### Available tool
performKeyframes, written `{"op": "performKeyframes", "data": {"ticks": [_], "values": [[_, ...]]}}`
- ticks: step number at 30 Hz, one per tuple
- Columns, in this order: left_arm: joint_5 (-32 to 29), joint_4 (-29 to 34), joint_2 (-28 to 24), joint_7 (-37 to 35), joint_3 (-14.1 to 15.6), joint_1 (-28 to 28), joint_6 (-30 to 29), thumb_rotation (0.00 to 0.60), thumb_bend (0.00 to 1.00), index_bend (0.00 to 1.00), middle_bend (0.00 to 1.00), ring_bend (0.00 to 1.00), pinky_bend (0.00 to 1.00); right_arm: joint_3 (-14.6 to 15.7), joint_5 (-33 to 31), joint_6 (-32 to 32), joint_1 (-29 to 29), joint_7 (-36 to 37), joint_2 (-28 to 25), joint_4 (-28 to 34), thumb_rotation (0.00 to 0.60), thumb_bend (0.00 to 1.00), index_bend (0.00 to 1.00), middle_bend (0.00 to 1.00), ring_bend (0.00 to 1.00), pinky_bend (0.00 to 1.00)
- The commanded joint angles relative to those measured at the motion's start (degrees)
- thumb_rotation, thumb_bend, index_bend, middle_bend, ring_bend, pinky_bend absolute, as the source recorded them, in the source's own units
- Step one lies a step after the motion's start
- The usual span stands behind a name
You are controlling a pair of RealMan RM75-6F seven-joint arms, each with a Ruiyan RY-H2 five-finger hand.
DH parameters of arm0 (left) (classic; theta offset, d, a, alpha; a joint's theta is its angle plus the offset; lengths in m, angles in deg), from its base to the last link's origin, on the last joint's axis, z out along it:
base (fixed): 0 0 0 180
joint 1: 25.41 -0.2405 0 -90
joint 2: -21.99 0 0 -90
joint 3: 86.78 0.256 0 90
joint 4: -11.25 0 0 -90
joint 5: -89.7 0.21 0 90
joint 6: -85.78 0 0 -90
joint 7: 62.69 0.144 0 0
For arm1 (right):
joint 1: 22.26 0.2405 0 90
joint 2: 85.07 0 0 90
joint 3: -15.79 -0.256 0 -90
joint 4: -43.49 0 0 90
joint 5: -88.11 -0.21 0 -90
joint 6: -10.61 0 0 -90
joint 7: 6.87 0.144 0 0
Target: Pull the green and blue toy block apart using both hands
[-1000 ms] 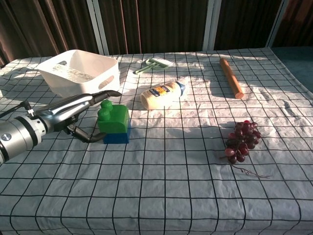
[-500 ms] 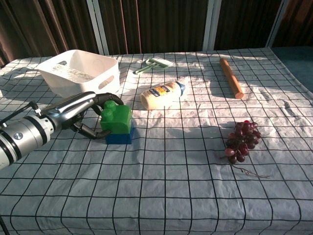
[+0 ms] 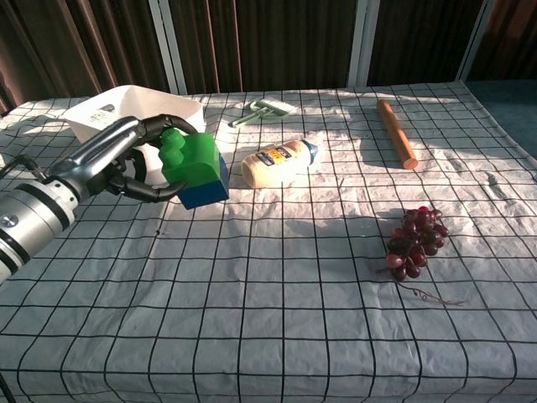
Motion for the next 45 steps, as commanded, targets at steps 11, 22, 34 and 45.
{"op": "performKeyframes", "data": {"ticks": [11, 22, 34, 45], "values": [[4.86, 13.74, -5.81, -23.64, 2.24, -4.91, -5.31, 0.600, 0.72, 0.69, 0.78, 0.69, 0.77, -1.12, 11.53, 11.27, 13.10, 30.82, 0.78, 0.24, 0.600, 0.24, 0.00, 0.00, 0.00, 0.00], [6.26, 11.84, -4.17, -21.82, 2.32, -4.03, -5.45, 0.600, 0.72, 0.69, 0.78, 0.69, 0.77, -8.65, 0.66, 32.00, 29.73, 36.62, -0.27, 11.74, 0.600, 0.21, 0.00, 0.00, 0.00, 0.00], [7.04, 11.67, -3.02, -20.93, 1.95, -3.45, -6.33, 0.600, 0.71, 0.69, 0.78, 0.69, 0.77, -10.54, -21.11, 36.91, 40.33, 17.96, 7.30, 13.69, 0.600, 0.21, 0.00, 0.00, 0.00, 0.00], [6.84, 11.24, -1.81, -21.18, 1.42, -2.99, -6.69, 0.600, 0.71, 0.69, 0.78, 0.69, 0.77, -11.23, -30.01, 34.69, 43.62, 13.70, 12.46, 15.30, 0.600, 0.21, 0.00, 0.00, 0.00, 0.00]]}}
